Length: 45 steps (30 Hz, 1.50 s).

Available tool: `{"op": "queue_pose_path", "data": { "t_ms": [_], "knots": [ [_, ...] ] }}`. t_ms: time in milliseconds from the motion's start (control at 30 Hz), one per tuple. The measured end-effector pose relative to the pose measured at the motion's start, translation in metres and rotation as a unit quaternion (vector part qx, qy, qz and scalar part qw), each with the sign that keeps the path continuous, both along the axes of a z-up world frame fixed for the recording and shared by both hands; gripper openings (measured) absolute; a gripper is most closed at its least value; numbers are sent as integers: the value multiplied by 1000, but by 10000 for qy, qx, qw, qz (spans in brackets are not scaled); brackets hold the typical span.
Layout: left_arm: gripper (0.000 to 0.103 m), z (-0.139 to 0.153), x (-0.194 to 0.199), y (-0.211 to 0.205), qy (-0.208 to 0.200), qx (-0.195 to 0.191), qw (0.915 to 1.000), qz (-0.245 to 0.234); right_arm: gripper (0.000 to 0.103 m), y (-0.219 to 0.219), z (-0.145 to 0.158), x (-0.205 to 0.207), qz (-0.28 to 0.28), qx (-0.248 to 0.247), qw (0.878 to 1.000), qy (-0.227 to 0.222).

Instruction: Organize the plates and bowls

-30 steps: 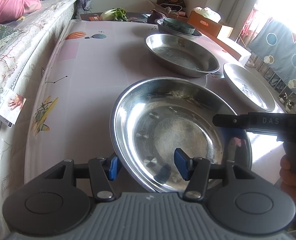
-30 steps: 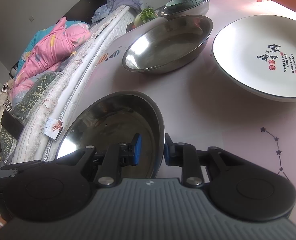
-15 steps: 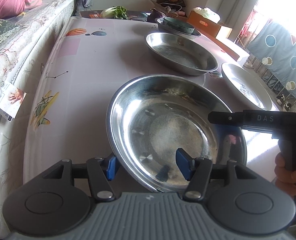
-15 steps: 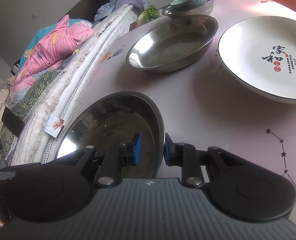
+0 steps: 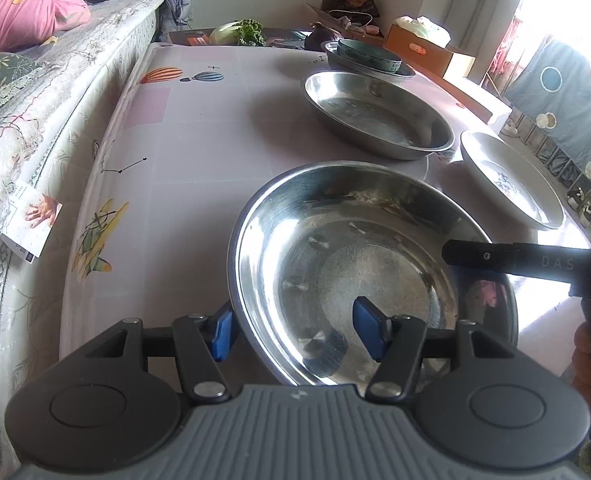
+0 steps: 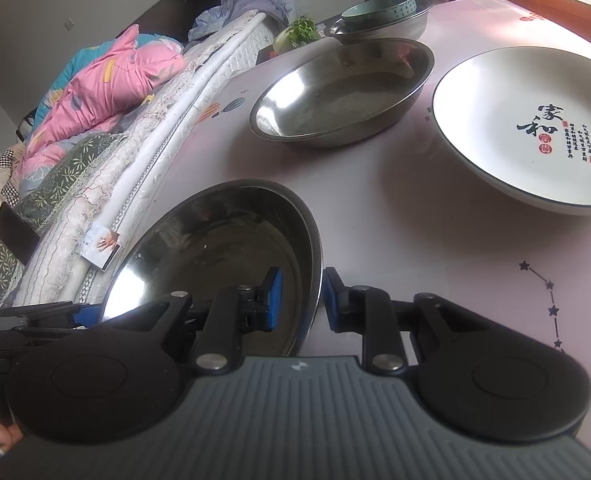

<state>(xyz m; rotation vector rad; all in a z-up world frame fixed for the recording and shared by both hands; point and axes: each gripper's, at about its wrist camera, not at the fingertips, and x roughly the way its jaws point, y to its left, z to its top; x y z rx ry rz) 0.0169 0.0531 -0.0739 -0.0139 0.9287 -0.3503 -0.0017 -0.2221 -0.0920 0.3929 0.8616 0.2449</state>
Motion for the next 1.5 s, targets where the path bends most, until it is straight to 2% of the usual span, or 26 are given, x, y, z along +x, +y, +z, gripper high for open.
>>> {"op": "queue_pose_path", "data": {
  "t_ms": [167,300,467,1133,1500],
  "knots": [
    [58,-1,8,-1,-20,64,9999,99,21,0,0,3,-46,-60,10000,-31],
    [48,0,13,-2,-22,130,9997,206,20,1,0,7,-39,-125,9999,-50],
    [44,0,17,-1,9,120,9993,350,20,6,1,9,-25,-186,9998,-35],
    [45,1,19,-3,32,153,9991,398,21,6,2,10,-53,-265,9996,-27],
    [49,-3,17,-6,-12,209,9992,341,21,7,2,10,-43,-297,9995,-85]
  ]
}}
